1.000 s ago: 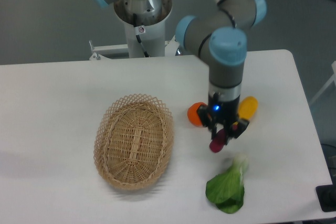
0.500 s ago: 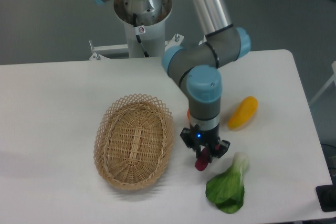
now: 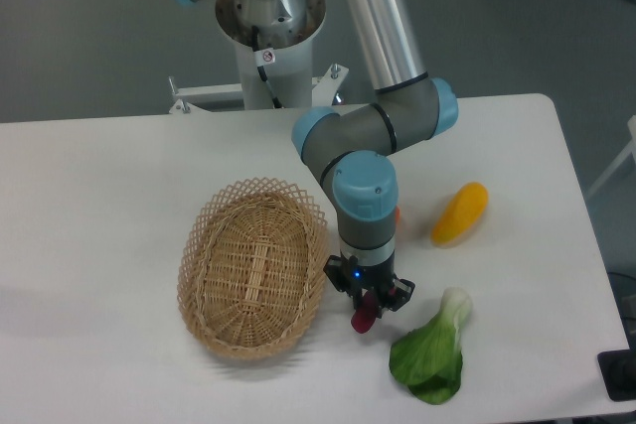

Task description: Place the sweet potato on the table

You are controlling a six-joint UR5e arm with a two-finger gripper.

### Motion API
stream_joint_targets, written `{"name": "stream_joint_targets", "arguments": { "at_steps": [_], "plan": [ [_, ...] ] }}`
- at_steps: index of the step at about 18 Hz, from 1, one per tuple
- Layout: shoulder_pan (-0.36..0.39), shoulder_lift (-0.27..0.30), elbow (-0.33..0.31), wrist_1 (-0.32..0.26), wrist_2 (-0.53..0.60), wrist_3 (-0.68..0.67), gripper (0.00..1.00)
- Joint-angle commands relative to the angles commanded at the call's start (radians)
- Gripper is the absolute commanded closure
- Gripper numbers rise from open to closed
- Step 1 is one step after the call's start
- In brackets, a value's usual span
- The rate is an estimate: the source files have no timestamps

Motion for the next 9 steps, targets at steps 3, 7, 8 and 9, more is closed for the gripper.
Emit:
{"name": "stream_joint_targets", "arguments": {
  "at_steps": [3,7,8,9],
  "plan": [
    [0.0,0.003,0.028,0.0,0.002,0.005,0.04],
    [0.0,0.031,0.043,0.0,0.002,-0.005,0.0],
    [0.0,0.044,0.051,0.0,0.0,-0.003,0.0],
    [0.0,0.06,0.06,-0.002,0.002,-0.009,0.0]
  ]
}}
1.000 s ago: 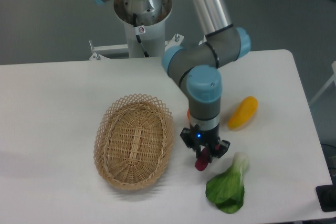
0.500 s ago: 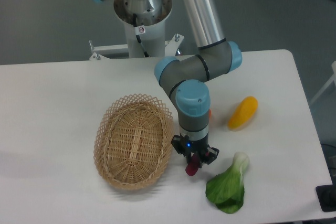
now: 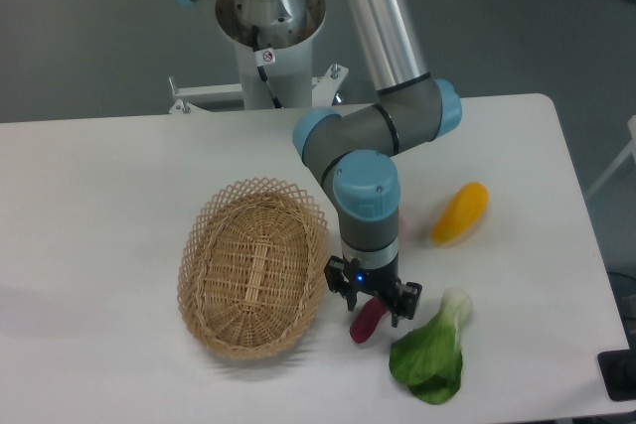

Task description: Place the sweet potato on the table

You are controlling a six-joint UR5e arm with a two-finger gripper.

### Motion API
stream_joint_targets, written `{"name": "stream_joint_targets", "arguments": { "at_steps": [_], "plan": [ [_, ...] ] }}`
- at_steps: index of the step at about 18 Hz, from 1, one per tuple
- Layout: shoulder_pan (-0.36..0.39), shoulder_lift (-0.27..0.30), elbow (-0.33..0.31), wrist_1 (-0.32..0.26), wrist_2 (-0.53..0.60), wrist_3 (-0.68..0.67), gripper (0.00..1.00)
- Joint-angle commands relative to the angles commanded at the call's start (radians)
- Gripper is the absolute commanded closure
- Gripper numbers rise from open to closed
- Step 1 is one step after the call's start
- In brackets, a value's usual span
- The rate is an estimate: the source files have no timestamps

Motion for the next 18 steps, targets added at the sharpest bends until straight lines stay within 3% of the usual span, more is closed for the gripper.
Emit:
{"name": "stream_joint_targets", "arguments": {
  "at_steps": [5,9,18],
  "plan": [
    [0.003,0.074,0.063,-0.005,0.0,0.009,0.0],
    [0.04,0.147,0.074,-0.026,0.023,0.026,0.0],
    [0.196,0.302,0.083,-0.366,0.023,0.429,0.0]
  ]
}}
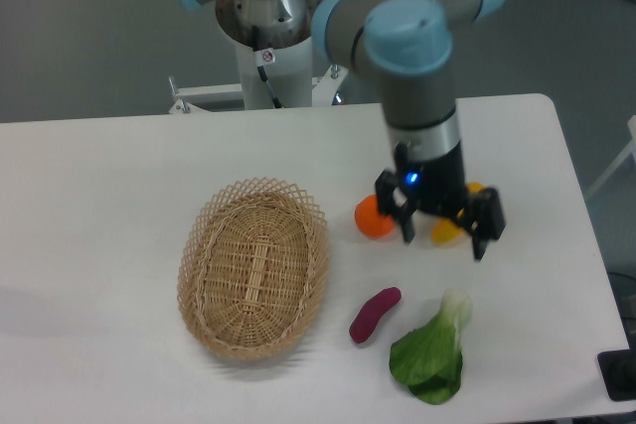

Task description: Place the sweet potato on the table

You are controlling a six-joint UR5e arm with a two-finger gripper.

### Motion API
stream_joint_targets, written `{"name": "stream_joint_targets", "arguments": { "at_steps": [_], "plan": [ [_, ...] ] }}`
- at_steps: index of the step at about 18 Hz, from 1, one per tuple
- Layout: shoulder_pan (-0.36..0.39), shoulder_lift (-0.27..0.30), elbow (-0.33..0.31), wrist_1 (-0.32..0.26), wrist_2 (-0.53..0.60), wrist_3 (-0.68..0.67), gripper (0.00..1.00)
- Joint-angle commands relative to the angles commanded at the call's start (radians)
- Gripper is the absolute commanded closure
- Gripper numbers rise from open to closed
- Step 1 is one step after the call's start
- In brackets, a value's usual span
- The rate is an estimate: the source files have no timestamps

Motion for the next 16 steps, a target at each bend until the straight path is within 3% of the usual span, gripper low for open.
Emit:
{"name": "stream_joint_targets", "arguments": {
  "at_steps": [5,10,16],
  "plan": [
    [0.078,0.006,0.003,-0.019,-0.021,0.22,0.0],
    [0.198,0.026,-0.005,-0.019,-0.147,0.344,0.0],
    [0.209,0.037,-0.012,-0.02,-0.149,0.367,0.0]
  ]
}}
